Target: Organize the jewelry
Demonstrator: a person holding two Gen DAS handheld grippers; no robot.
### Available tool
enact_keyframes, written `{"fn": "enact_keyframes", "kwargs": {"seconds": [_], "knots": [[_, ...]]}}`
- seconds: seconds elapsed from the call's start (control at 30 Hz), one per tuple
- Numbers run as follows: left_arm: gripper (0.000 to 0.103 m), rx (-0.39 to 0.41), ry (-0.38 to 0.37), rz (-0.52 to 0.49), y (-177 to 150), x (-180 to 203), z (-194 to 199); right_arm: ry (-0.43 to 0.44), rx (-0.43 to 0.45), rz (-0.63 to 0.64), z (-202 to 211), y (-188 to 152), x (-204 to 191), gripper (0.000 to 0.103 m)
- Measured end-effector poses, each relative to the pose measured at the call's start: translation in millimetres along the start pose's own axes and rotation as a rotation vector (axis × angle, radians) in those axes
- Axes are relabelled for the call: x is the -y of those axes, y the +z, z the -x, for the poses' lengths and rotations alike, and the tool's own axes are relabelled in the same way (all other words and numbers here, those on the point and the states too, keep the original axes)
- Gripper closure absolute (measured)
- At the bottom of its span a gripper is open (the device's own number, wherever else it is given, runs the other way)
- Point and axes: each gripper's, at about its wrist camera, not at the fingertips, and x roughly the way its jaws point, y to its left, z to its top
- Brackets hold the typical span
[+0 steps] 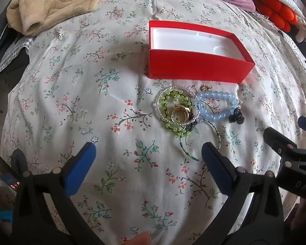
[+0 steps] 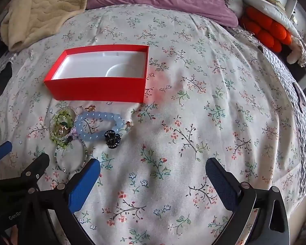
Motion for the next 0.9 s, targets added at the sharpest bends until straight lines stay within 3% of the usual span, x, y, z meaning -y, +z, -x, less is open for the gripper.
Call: {"fn": "enact_keyframes", "kwargs": {"seconds": [0.9], "knots": [[0.0,-0.001,0.004,-0.002,-0.4,-2.1,-1.5,-0.006,-0.001,0.001,1.4,1.4,-2.7,0.0]]}}
